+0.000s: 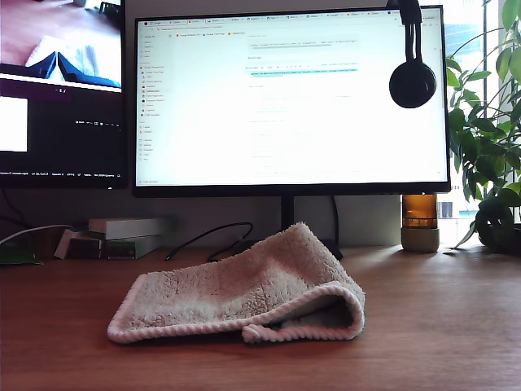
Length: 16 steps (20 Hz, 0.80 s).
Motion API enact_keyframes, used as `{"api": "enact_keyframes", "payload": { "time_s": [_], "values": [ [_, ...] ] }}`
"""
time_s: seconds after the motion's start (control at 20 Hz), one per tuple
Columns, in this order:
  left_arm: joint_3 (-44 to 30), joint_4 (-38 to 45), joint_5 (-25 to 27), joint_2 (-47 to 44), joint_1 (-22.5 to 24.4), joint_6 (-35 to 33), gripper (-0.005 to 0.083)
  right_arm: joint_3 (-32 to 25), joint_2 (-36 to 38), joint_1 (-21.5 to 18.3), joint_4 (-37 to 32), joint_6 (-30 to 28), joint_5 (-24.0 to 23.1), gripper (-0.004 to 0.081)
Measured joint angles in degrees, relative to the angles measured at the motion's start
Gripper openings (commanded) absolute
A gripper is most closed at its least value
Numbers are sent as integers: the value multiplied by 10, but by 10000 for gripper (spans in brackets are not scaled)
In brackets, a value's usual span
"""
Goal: Fold the tea towel to a neat square and place it to the right
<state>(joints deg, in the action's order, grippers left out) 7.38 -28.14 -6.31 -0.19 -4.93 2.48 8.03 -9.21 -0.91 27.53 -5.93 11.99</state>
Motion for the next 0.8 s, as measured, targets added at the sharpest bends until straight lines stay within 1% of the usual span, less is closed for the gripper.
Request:
{"api": "enact_keyframes", "payload": {
  "time_s": [0.05, 0.15, 0.2, 0.3, 0.4, 0.5, 0.55, 0.6, 0.75, 0.8],
  "values": [
    [0, 9, -15, 0, 0, 5, -24, 0, 0, 0, -10, 22, -5, -13],
    [0, 94, -23, 0, 0, 8, -24, 0, -1, 0, -98, 40, -6, -13],
    [2, 107, -23, 0, 0, 8, -24, 2, 0, 0, -117, 42, -6, -13],
    [2, 103, -24, 0, 0, 8, -24, 4, 0, 0, -115, 42, -6, -13],
    [2, 120, -33, 0, 0, 9, -24, 4, 0, 0, -115, 44, -5, -13],
    [2, 151, -68, 0, 0, 13, -24, 4, 0, 0, -124, 87, 16, -13],
    [2, 159, -85, 0, 0, 17, -24, 4, 0, 0, -127, 132, 26, -13],
    [2, 162, -105, 0, 0, 17, -24, 4, 0, 0, -126, 155, 33, -13],
    [2, 166, -164, 0, -6, 19, -24, 4, 0, 2, -127, 166, 71, -13],
    [2, 173, -184, 0, -13, 19, -24, 4, 0, 7, -129, 167, 76, -13]
  ]
}}
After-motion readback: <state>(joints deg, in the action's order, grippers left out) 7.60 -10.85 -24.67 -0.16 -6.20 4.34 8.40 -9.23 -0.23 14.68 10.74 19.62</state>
